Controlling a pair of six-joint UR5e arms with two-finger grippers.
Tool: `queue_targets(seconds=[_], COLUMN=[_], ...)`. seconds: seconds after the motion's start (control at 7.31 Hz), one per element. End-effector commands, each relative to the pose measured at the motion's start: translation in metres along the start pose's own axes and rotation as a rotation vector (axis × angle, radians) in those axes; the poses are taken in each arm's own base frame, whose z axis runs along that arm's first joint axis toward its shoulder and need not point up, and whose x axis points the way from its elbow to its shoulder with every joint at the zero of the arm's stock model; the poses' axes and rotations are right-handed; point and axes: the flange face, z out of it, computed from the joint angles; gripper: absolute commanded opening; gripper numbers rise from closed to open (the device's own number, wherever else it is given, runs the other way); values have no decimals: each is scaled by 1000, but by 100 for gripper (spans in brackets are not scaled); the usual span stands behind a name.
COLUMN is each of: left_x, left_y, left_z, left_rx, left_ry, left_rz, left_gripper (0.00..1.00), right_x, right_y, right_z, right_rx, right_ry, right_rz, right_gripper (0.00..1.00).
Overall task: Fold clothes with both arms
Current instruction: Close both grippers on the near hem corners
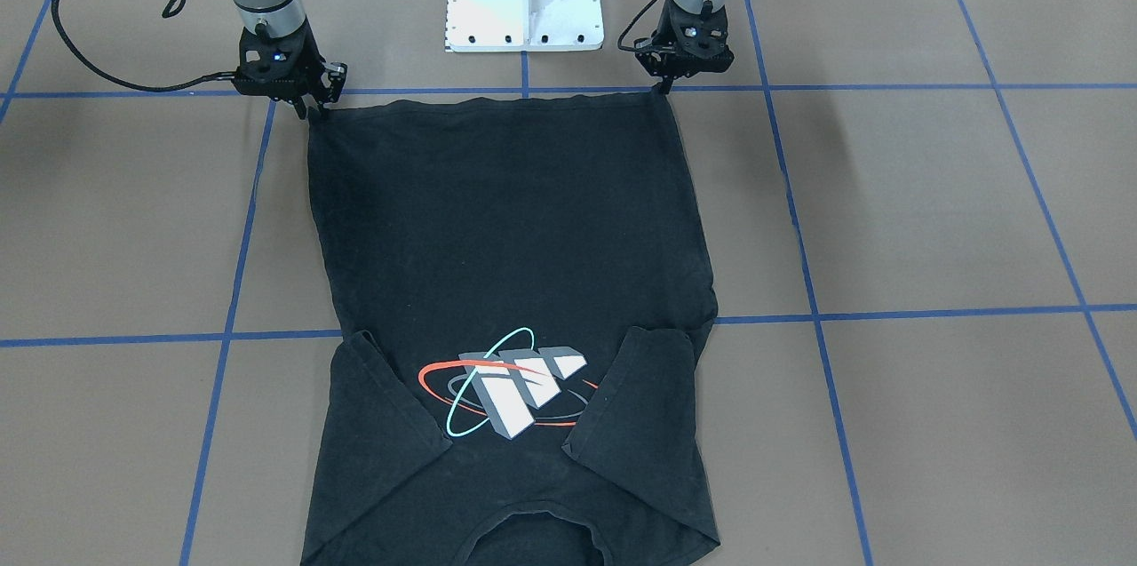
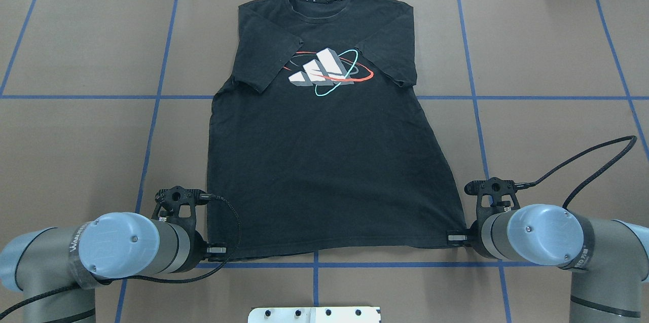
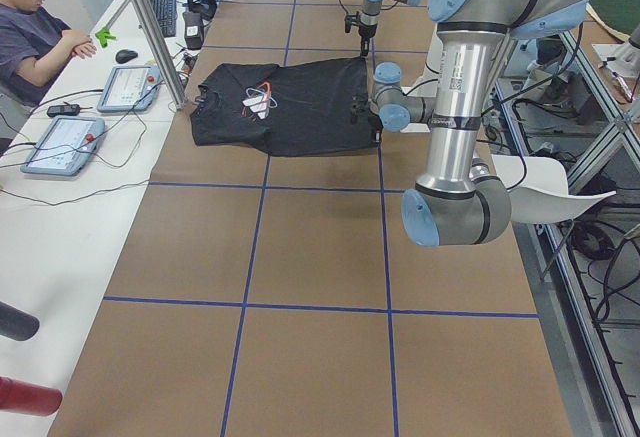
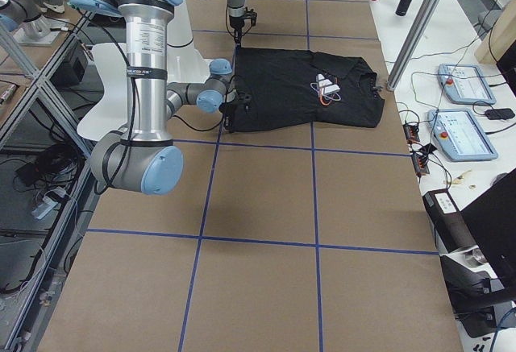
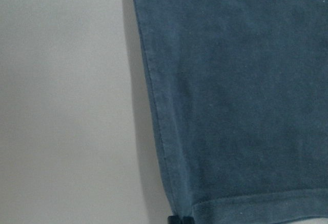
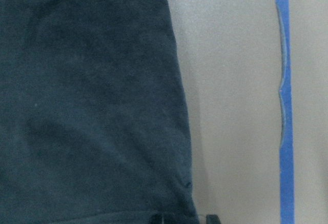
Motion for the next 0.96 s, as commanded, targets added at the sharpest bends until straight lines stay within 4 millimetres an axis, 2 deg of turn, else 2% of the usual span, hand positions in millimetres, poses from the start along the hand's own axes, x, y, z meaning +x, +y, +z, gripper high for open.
queue_targets(seconds=[0.0, 0.14, 0.41, 0.68, 0.82], left_x=[0, 0, 0, 2, 7], left_y=[0, 0, 0, 0, 1], left_z=[-1, -1, -1, -6, -24], left_rx=[0, 0, 0, 2, 8], left_ry=[1, 1, 1, 12, 42], left_rz=[0, 0, 0, 2, 11], left_gripper=[0, 0, 0, 0, 0], right_x=[1, 1, 0, -7, -9], right_y=[0, 0, 0, -1, -4], right_z=[0, 0, -2, -15, -38], right_rx=[0, 0, 2, -1, 0], right_ry=[1, 1, -3, -33, -68], right_rz=[0, 0, 1, 0, 5], right_gripper=[22, 20, 0, 0, 0])
